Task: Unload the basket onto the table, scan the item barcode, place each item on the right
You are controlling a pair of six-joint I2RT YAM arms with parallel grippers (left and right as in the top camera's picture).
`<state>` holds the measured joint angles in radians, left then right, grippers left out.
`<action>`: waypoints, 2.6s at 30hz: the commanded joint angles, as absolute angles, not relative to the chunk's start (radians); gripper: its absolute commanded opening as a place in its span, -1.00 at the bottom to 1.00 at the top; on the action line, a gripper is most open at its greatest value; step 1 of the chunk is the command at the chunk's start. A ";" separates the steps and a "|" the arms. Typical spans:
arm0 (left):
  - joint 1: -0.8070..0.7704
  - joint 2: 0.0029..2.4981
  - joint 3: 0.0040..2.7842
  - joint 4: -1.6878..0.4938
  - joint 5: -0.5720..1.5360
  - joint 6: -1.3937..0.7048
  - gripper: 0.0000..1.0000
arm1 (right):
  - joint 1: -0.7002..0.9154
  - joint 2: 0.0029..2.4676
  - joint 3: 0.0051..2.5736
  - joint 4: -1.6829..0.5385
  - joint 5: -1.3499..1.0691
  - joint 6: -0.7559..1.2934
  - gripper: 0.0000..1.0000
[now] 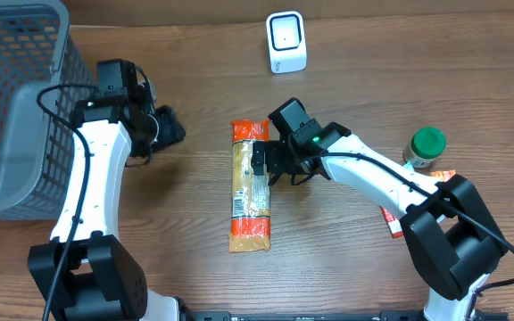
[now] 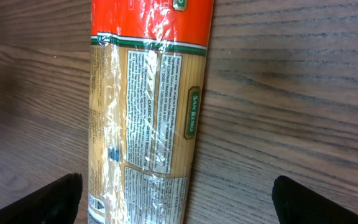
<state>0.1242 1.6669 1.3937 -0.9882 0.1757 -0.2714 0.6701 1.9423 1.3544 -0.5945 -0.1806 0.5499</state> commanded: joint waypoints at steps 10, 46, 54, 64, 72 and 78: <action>-0.022 1.668 1.098 -0.756 0.229 -0.254 -0.92 | 0.677 1.931 1.348 -0.588 -0.180 0.554 1.00; -0.146 1.975 0.982 -0.484 0.290 -0.338 -0.91 | 0.521 2.114 1.347 -0.614 -0.666 0.441 0.88; -0.146 1.975 0.982 -0.521 0.289 -0.337 -0.92 | 0.523 2.183 1.345 -0.610 -0.776 0.450 0.71; -0.146 1.975 0.982 -0.614 0.289 -0.337 -0.90 | 0.523 2.183 1.227 -0.417 -0.765 0.571 0.67; -0.146 1.975 0.982 -0.643 0.289 -0.337 -0.86 | 0.523 2.183 1.205 -0.304 -0.773 0.599 0.63; -0.146 1.975 0.982 -0.647 0.289 -0.337 -0.87 | 0.564 2.183 1.205 -0.233 -0.772 0.638 0.58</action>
